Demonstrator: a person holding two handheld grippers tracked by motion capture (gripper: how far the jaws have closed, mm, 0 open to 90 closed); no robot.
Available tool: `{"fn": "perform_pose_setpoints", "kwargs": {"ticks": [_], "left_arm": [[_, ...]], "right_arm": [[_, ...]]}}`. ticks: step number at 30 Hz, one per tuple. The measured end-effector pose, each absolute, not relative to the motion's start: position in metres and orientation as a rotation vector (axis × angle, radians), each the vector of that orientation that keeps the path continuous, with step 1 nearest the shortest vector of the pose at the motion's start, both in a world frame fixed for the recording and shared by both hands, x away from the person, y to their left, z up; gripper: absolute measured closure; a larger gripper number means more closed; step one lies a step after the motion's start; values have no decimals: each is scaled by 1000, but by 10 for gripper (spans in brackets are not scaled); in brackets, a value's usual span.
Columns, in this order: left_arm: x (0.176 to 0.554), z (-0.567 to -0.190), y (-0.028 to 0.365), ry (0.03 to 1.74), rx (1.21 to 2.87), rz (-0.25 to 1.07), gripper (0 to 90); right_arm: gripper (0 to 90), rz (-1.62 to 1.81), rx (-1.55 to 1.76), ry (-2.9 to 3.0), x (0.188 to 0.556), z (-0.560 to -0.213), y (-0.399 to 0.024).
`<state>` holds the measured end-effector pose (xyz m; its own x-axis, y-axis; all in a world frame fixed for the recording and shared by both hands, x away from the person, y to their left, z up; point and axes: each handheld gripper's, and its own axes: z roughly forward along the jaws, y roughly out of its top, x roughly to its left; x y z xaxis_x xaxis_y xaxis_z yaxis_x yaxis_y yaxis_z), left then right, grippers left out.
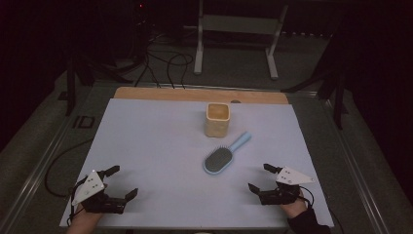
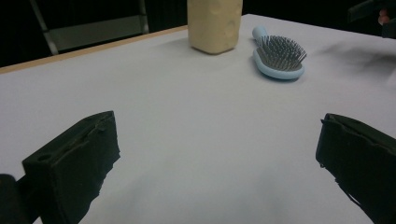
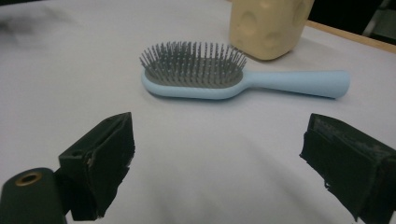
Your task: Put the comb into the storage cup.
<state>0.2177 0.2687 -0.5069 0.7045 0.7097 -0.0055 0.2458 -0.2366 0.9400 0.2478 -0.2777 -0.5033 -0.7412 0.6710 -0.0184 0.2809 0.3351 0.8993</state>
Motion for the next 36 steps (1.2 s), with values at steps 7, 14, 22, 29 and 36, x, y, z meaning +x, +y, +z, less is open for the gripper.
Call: {"fn": "perform_pose_setpoints", "kwargs": {"ticks": [7,14,22,29,36], "left_arm": [[218,-508,269,755,1808,509,0],[217,-507,268,749,1811,515,0],[217,-507,269,755,1802,503,0],[216,-507,268,754,1807,510,0],[216,-506,268,751,1805,513,0]], "right_arm": [[93,1343,782,2297,247,-503,-274],[93,1359,749,2358,244,-498,-267],[93,1368,723,2383,241,-488,-263],[93,1388,689,2354,237,-469,-260],[93,1390,653,2329,241,-448,-259]]}}
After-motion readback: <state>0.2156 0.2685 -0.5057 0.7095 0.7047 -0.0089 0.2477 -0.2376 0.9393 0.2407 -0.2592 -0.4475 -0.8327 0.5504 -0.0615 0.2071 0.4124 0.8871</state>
